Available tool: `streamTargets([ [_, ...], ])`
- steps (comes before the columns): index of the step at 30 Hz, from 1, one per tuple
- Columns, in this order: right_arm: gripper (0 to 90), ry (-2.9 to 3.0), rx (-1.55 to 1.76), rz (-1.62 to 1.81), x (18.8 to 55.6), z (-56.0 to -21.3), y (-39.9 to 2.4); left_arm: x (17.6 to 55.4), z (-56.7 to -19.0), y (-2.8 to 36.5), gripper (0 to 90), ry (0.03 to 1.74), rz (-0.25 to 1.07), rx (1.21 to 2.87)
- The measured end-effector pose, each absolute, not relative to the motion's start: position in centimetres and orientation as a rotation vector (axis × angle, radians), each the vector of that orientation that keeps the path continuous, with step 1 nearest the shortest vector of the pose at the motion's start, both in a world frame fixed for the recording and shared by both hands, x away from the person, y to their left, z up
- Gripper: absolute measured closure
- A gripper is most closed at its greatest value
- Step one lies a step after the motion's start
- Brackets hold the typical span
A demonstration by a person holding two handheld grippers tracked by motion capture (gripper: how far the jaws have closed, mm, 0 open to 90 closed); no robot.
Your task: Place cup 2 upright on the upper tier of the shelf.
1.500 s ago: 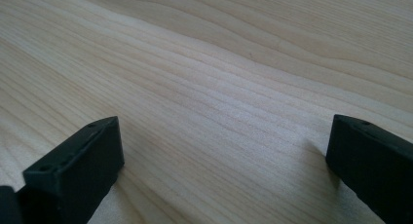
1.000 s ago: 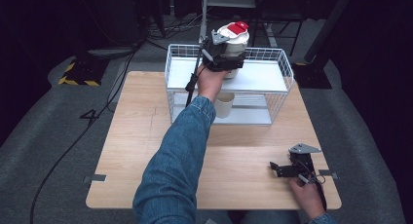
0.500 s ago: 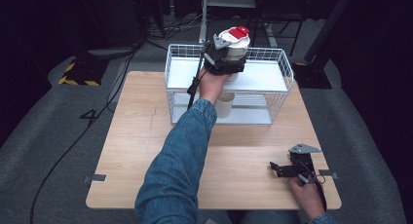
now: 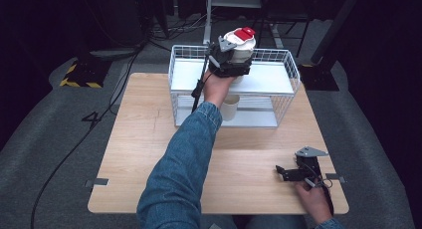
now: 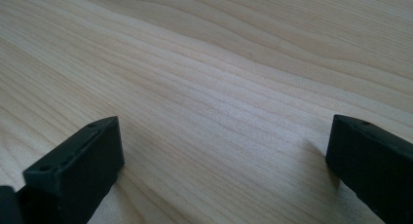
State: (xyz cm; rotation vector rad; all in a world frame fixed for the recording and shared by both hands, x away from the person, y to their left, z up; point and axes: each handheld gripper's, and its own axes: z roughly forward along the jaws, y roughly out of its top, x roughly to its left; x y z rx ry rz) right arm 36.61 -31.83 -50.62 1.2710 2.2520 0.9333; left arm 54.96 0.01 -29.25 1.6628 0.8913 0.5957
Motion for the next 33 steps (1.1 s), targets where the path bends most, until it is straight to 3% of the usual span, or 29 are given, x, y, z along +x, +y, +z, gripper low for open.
streamTargets([
  [8, 0.3, 2.250, 1.278, 0.935, 36.6, -50.6, -31.8, 55.0, -29.2, 0.1, 10.3, 0.883, 0.589, 1.668],
  [13, 0.3, 2.250, 1.278, 0.935, 36.6, -50.6, -31.8, 54.6, -28.9, 0.0, 0.1, 0.876, 0.588, 1.662],
  [33, 0.3, 2.249, 1.279, 0.933, 36.6, -50.6, -31.8, 49.3, -26.8, 3.1, 0.0, 0.820, 0.605, 1.657],
])
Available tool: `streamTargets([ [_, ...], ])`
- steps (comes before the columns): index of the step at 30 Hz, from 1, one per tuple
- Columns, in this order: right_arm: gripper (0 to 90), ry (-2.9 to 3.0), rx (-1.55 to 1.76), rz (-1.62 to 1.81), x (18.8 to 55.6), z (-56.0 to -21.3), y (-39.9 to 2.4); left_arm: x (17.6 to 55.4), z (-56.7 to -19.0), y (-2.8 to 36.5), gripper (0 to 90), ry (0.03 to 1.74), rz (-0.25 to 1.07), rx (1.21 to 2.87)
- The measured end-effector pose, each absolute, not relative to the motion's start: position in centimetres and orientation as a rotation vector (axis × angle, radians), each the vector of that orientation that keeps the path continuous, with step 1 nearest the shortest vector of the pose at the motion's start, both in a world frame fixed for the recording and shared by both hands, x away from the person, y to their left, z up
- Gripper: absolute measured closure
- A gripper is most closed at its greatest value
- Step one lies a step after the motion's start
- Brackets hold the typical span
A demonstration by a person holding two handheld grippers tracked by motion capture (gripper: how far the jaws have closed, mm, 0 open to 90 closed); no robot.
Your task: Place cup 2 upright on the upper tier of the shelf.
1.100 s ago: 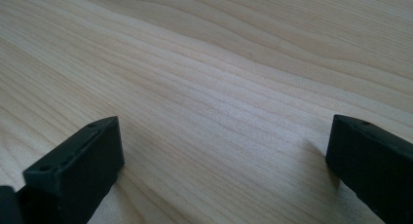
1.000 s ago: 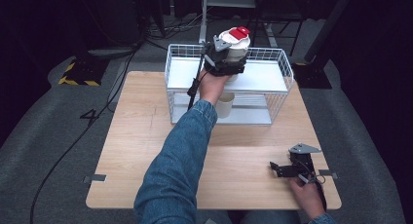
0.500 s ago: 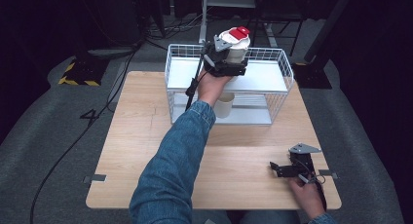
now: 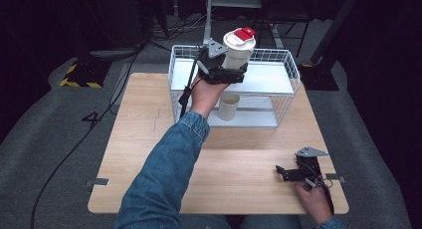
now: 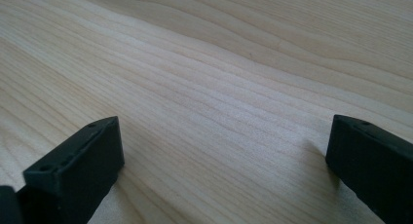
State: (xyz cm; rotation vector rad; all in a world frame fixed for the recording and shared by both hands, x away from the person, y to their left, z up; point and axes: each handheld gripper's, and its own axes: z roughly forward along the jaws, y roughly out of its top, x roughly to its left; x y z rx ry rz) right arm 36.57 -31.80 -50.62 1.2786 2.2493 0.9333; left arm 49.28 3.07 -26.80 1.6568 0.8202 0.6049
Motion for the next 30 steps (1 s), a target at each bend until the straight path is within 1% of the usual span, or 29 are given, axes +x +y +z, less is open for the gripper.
streamTargets([
  [8, 0.4, 2.250, 1.277, 0.933, 36.6, -50.6, -31.8, 45.9, -26.1, 4.7, 0.1, 0.794, 0.617, 1.666],
  [12, 0.4, 2.252, 1.275, 0.933, 36.6, -50.6, -31.8, 44.7, -26.3, 5.6, 0.1, 0.804, 0.602, 1.659],
  [22, 0.3, 2.254, 1.274, 0.934, 36.6, -50.6, -31.8, 41.3, -26.9, 8.5, 0.1, 0.824, 0.620, 1.662],
  [30, 0.4, 2.255, 1.273, 0.934, 36.6, -50.6, -31.8, 39.0, -28.3, 11.2, 0.1, 0.845, 0.642, 1.676],
])
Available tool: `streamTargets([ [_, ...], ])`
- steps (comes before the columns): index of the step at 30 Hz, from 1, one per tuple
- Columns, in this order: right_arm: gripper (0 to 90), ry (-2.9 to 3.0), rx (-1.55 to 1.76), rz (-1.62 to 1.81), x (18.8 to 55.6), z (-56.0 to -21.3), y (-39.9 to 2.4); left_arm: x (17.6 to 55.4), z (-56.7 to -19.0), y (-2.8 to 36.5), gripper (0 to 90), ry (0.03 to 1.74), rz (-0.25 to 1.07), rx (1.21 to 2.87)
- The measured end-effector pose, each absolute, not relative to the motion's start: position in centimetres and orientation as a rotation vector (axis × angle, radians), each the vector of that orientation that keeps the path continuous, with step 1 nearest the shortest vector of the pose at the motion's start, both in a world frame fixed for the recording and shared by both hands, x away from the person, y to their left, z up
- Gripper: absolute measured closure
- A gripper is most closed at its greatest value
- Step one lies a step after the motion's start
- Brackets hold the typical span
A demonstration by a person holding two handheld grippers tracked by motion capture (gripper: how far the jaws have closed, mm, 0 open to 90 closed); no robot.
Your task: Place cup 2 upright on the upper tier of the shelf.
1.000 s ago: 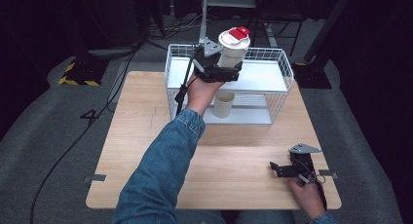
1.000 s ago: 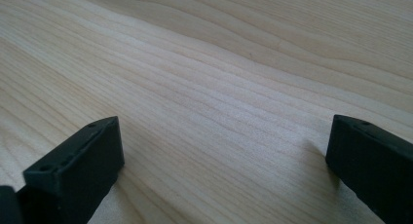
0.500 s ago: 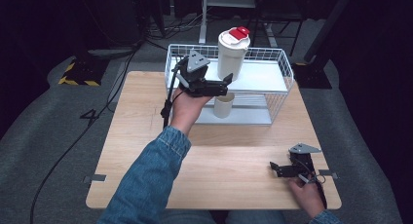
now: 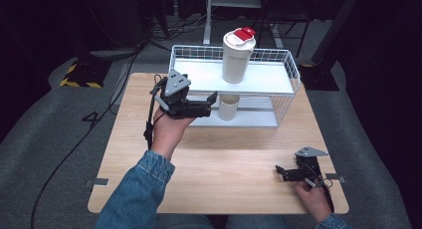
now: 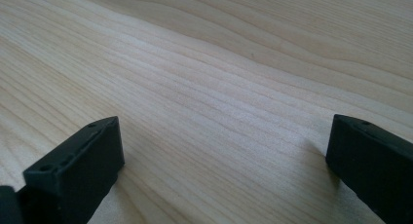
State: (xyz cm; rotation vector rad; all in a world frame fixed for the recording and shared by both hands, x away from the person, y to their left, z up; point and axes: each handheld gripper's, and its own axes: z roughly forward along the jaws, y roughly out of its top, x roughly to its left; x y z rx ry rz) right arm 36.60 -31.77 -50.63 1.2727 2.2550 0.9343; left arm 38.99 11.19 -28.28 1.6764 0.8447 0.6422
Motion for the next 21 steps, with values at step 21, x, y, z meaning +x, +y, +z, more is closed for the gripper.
streamTargets([
  [21, 0.4, 2.256, 1.273, 0.935, 36.6, -50.6, -31.8, 34.3, -33.7, 18.0, 0.3, 0.949, 0.656, 1.688],
])
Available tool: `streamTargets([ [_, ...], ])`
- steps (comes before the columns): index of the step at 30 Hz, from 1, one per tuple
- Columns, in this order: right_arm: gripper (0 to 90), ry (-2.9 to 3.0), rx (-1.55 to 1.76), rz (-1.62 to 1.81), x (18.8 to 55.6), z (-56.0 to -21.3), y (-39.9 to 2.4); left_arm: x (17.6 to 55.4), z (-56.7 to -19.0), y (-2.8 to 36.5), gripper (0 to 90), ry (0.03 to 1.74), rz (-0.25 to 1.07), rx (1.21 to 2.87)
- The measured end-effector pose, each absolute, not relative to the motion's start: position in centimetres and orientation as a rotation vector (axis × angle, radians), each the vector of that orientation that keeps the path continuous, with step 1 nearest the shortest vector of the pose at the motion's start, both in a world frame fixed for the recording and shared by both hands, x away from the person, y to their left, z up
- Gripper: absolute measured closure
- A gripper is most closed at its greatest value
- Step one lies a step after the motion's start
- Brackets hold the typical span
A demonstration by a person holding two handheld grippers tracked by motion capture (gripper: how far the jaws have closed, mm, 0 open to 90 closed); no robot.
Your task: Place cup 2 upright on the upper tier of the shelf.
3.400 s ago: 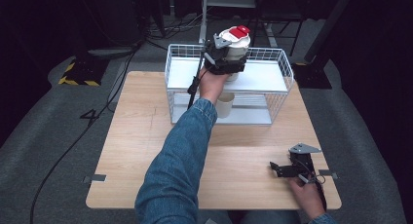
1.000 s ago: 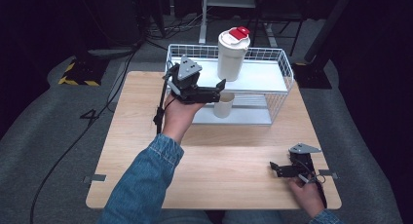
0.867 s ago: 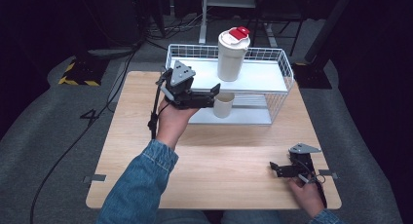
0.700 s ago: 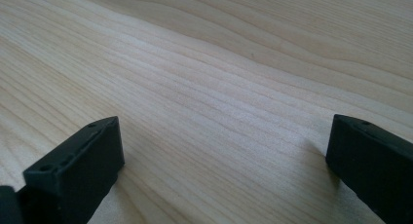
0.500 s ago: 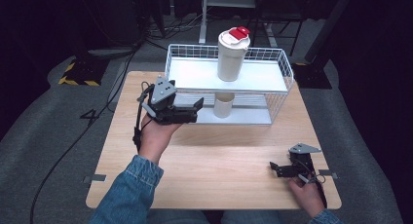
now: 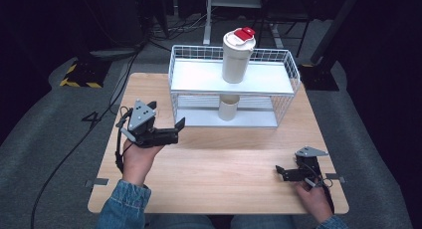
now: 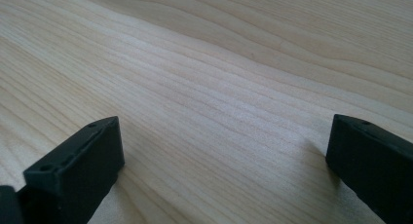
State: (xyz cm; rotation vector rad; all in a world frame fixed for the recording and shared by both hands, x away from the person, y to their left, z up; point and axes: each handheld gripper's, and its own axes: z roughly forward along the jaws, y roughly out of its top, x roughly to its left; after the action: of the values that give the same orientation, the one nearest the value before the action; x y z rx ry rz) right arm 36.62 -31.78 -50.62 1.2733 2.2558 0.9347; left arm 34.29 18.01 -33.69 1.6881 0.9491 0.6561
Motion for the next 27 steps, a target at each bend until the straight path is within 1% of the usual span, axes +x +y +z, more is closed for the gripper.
streamTargets([
  [6, 0.4, 2.258, 1.273, 0.933, 36.6, -50.6, -31.8, 32.8, -36.5, 19.3, 1.3, 1.000, 0.741, 1.731],
  [15, 0.4, 2.257, 1.273, 0.933, 36.6, -50.6, -31.8, 31.2, -40.1, 21.1, 1.6, 1.086, 0.671, 1.744],
  [20, 0.4, 2.257, 1.269, 0.933, 36.6, -50.6, -31.8, 31.2, -41.4, 21.9, 2.4, 1.115, 0.645, 1.795],
  [23, 0.4, 2.257, 1.269, 0.933, 36.6, -50.6, -31.8, 31.3, -42.6, 22.4, 3.1, 1.157, 0.592, 1.808],
  [27, 0.4, 2.257, 1.269, 0.933, 36.6, -50.6, -31.8, 31.5, -44.2, 22.8, 3.9, 1.198, 0.561, 1.854],
])
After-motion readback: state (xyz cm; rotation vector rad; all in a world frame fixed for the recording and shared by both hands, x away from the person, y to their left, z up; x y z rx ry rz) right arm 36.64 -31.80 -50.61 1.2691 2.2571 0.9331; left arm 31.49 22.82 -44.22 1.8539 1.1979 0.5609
